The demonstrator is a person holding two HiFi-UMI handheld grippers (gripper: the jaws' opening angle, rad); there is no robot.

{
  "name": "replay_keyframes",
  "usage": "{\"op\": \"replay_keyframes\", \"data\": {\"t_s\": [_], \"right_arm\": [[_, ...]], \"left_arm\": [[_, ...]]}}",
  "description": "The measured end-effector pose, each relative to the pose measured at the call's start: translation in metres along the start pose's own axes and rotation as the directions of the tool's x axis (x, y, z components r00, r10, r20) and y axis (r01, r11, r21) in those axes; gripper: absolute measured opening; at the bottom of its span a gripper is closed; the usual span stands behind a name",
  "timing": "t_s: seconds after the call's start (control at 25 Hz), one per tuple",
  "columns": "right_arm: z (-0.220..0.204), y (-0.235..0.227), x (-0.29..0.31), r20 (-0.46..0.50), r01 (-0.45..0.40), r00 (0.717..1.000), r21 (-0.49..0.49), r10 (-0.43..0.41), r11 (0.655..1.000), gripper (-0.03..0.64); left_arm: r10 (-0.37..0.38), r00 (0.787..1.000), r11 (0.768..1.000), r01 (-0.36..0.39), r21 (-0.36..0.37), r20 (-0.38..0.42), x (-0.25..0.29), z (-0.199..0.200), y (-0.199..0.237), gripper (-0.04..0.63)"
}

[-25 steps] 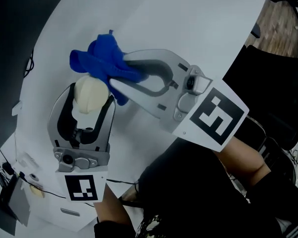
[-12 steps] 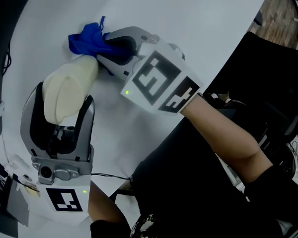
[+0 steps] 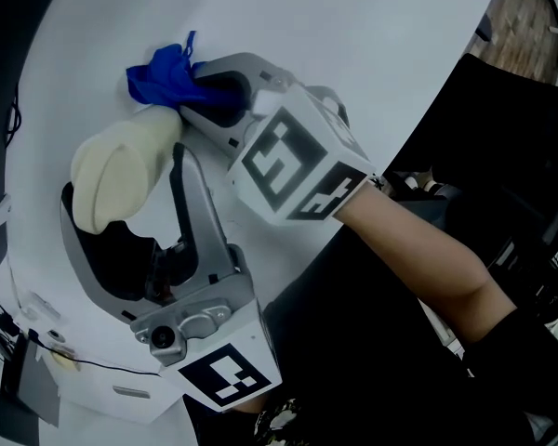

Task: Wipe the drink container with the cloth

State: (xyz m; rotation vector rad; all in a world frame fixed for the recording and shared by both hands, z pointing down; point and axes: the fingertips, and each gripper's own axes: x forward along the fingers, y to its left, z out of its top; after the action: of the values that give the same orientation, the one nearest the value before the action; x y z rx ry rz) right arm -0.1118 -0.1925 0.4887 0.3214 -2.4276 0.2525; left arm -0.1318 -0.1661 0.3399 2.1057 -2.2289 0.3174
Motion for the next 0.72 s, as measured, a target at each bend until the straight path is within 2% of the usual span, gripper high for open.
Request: {"op": "replay_keyframes", "data": {"t_s": [0.04, 0.08, 0.12, 0.2, 0.24, 0.28, 0.32, 0.4, 0.44, 0.48, 0.52, 0.6, 0.72], "right_arm": [[0.000, 0.001, 0.000, 0.003, 0.006, 1.000, -0.007, -0.006, 1.000, 0.052], [-0.001, 0.001, -0.001, 0.005, 0.011, 1.000, -0.011, -0.011, 1.000, 0.052], [-0.002, 0.001, -0.002, 0.008, 0.012, 1.000, -0.007, -0.012, 1.000, 0.054], [0.005, 0.000, -0.012, 0.055, 0.008, 0.998, 0.040, -0.011, 0.999, 0.064], [0.015, -0.002, -0.022, 0.112, 0.012, 0.993, 0.085, -0.021, 0.996, 0.064], [0.030, -0.006, -0.036, 0.181, 0.021, 0.982, 0.145, -0.048, 0.989, 0.064], [0.046, -0.011, -0.053, 0.242, 0.030, 0.967, 0.211, -0.082, 0.977, 0.064], [0.076, -0.015, -0.084, 0.325, 0.006, 0.940, 0.283, -0.101, 0.959, 0.064], [0.090, -0.013, -0.095, 0.367, -0.031, 0.927, 0.275, -0.075, 0.961, 0.064], [0.101, -0.009, -0.102, 0.408, -0.074, 0.913, 0.249, -0.035, 0.966, 0.064], [0.110, -0.005, -0.104, 0.439, -0.111, 0.898, 0.215, 0.006, 0.970, 0.064], [0.114, 0.003, -0.099, 0.453, -0.148, 0.889, 0.161, 0.060, 0.976, 0.064], [0.098, 0.008, -0.083, 0.391, -0.148, 0.917, 0.165, 0.073, 0.975, 0.063]], "left_arm": [[0.005, 1.000, 1.000, -0.005, -0.009, -0.001, 0.002, 0.000, 0.004, 0.310], [-0.005, 1.000, 1.000, 0.005, -0.018, 0.001, 0.002, -0.001, 0.007, 0.278], [-0.031, 0.999, 0.999, 0.032, -0.020, 0.007, 0.001, -0.001, 0.007, 0.275], [-0.131, 0.991, 0.991, 0.131, -0.003, 0.029, -0.003, 0.000, 0.005, 0.275], [-0.202, 0.978, 0.979, 0.201, 0.012, 0.045, -0.005, 0.000, 0.004, 0.272], [-0.282, 0.957, 0.959, 0.281, 0.027, 0.064, -0.007, -0.001, 0.003, 0.272], [-0.364, 0.928, 0.931, 0.362, 0.042, 0.082, -0.008, -0.002, 0.003, 0.272], [-0.506, 0.856, 0.863, 0.501, 0.066, 0.108, -0.009, -0.006, 0.004, 0.270], [-0.554, 0.825, 0.832, 0.549, 0.076, 0.114, -0.008, -0.008, 0.005, 0.270], [-0.586, 0.802, 0.810, 0.580, 0.085, 0.116, -0.006, -0.009, 0.005, 0.270], [-0.604, 0.789, 0.797, 0.597, 0.091, 0.117, -0.005, -0.011, 0.004, 0.270], [-0.614, 0.781, 0.789, 0.607, 0.092, 0.118, -0.003, -0.014, 0.002, 0.270], [-0.611, 0.782, 0.792, 0.606, 0.078, 0.127, -0.003, -0.011, -0.001, 0.269]]}}
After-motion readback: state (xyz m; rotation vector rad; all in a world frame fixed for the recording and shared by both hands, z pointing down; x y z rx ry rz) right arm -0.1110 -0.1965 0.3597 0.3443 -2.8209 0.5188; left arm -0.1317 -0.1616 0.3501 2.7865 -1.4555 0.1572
